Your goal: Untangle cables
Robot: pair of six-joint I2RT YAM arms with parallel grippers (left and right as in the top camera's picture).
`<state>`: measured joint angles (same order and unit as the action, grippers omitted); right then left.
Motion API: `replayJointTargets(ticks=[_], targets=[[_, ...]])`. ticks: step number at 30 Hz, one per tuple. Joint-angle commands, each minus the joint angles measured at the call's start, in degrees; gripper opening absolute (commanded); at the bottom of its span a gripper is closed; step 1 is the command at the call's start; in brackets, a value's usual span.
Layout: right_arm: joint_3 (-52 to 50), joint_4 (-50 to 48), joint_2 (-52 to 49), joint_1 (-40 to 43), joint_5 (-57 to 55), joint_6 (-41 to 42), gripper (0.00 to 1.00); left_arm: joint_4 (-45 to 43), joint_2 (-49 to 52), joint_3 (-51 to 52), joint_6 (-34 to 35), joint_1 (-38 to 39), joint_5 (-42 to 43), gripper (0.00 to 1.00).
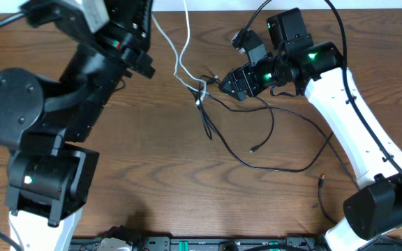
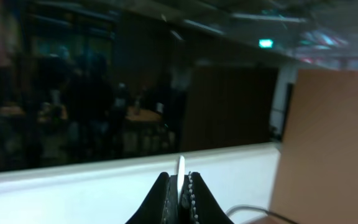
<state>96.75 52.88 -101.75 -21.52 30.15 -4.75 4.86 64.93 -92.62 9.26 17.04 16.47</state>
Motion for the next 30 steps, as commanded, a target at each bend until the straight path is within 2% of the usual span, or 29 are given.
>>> replayJointTargets(ticks=[1, 6, 9, 13, 17, 25, 26, 27, 28, 30], targets=[[0.1, -0.4, 0.3, -0.3, 0.2, 0.2, 0.80, 0.3, -1.3, -2.1, 0.9, 0.0, -8.0, 0.07], [-0.2, -1.2, -0.8, -1.3, -1.9, 0.2, 0.80, 1.3, -1.3, -2.1, 0.9, 0.0, -14.5, 0.07], [-0.2, -0.5, -3.0, -2.3, 0.5, -0.2, 0.81, 1.9, -1.4, -2.1, 0.2, 0.0, -14.9, 0.07], [-0.2, 1.0, -5.4, -4.0, 7.3, -6.1, 0.86, 3.9, -1.3, -2.1, 0.2, 0.0, -16.2, 0.07], [-0.2, 0.5, -7.8, -6.1, 6.5, -8.2, 0.89, 3.9, -1.2, -2.1, 0.3, 0.0, -16.6, 0.08], [-0.2, 0.4, -13.1, -7.1, 5.0, -8.2, 0.58, 4.1, -1.2, -2.1, 0.3, 0.0, -18.9, 0.07], [-0.2, 0.1, -13.8, -7.1, 4.2, -8.2, 0.52, 4.1, -1.2, -2.1, 0.3, 0.0, -18.9, 0.07], [-0.2, -0.8, -14.9, -7.1, 3.3, -8.2, 0.36, 4.1, -1.2, -2.1, 0.3, 0.0, -18.9, 0.07], [-0.2, -1.6, -15.3, -7.0, 2.7, -7.7, 0.27, 4.1, -1.3, -2.1, 0.3, 0.0, -18.9, 0.07], [-0.2, -3.8, -15.7, -6.4, -3.1, -0.4, 0.11, 4.1, -1.3, -2.1, 0.3, 0.0, -20.2, 0.07]])
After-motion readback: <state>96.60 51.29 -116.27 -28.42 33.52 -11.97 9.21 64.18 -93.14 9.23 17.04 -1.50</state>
